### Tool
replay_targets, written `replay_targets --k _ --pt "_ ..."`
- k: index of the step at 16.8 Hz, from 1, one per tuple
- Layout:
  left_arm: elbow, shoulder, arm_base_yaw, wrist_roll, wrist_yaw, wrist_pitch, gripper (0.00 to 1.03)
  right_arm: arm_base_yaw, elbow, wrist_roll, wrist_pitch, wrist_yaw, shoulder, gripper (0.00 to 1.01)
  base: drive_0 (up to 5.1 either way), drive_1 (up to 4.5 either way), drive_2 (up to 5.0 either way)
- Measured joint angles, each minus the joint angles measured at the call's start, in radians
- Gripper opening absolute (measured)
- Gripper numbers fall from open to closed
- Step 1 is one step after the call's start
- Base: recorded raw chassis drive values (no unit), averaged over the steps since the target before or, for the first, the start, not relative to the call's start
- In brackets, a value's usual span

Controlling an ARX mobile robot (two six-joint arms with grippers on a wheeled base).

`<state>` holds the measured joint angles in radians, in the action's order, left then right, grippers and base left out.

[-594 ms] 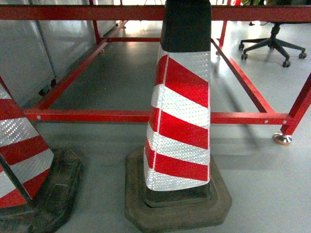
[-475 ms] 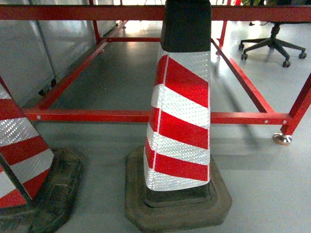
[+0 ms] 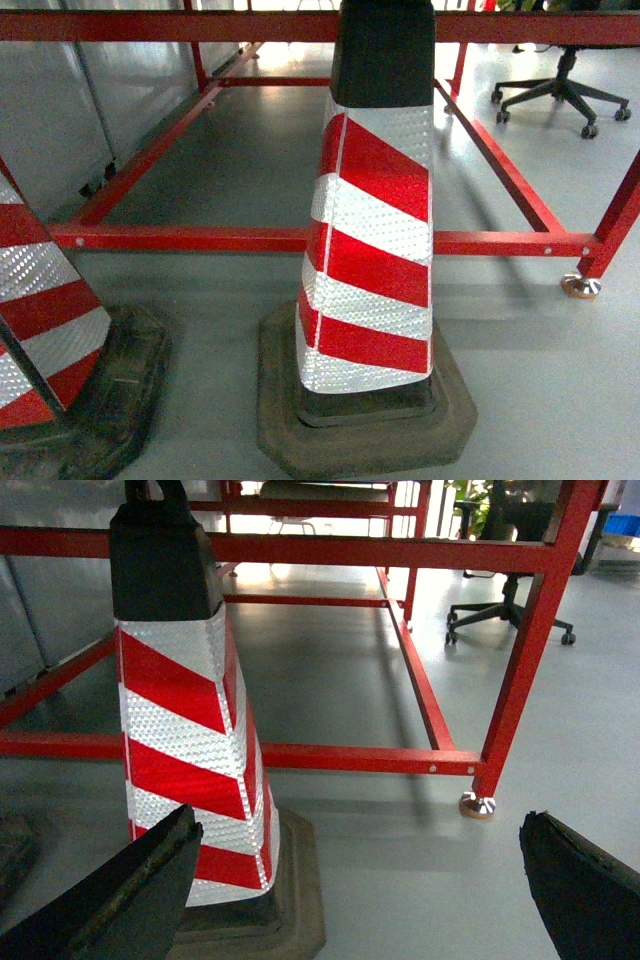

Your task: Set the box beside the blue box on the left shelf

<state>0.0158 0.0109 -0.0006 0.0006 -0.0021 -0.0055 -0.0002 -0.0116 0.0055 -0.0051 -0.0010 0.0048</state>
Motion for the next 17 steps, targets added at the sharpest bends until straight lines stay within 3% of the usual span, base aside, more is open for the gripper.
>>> replay_targets --k 17 --pt "0.000 0.000 0.000 0.000 0.002 -0.001 0.98 0.000 0.000 -0.003 -0.001 0.002 0.000 0.98 0.0 0.00 0.0"
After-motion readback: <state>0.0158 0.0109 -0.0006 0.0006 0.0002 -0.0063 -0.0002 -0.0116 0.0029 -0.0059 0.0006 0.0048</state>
